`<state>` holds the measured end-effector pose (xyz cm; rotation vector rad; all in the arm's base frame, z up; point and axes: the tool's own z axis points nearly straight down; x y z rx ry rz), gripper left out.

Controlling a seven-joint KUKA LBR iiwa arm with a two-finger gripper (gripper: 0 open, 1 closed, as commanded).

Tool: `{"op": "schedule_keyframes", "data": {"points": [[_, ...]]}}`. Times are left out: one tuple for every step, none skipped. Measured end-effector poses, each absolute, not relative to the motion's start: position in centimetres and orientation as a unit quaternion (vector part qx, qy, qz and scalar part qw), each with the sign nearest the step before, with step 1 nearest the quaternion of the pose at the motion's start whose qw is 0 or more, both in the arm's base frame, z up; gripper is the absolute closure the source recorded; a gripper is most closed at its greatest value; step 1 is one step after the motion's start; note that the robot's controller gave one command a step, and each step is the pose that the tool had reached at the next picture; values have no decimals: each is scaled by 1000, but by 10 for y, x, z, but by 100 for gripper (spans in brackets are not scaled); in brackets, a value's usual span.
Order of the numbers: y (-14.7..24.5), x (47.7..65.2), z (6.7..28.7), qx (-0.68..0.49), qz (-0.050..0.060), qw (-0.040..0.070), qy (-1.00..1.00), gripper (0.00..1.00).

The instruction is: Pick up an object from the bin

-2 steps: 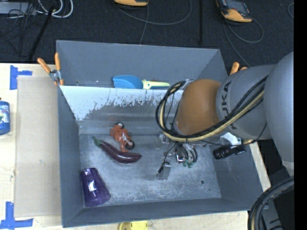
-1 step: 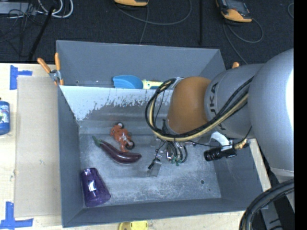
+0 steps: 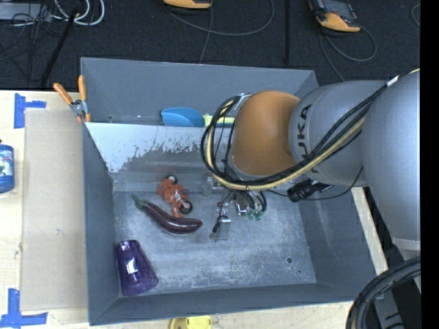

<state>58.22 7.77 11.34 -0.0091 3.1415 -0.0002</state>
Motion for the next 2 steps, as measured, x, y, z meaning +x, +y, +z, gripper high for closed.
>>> {"op": "schedule_keyframes", "data": {"points": [[129, 594, 133, 52, 0, 0, 999, 0], [168, 593, 135, 56, 1, 1, 998, 0]]}}
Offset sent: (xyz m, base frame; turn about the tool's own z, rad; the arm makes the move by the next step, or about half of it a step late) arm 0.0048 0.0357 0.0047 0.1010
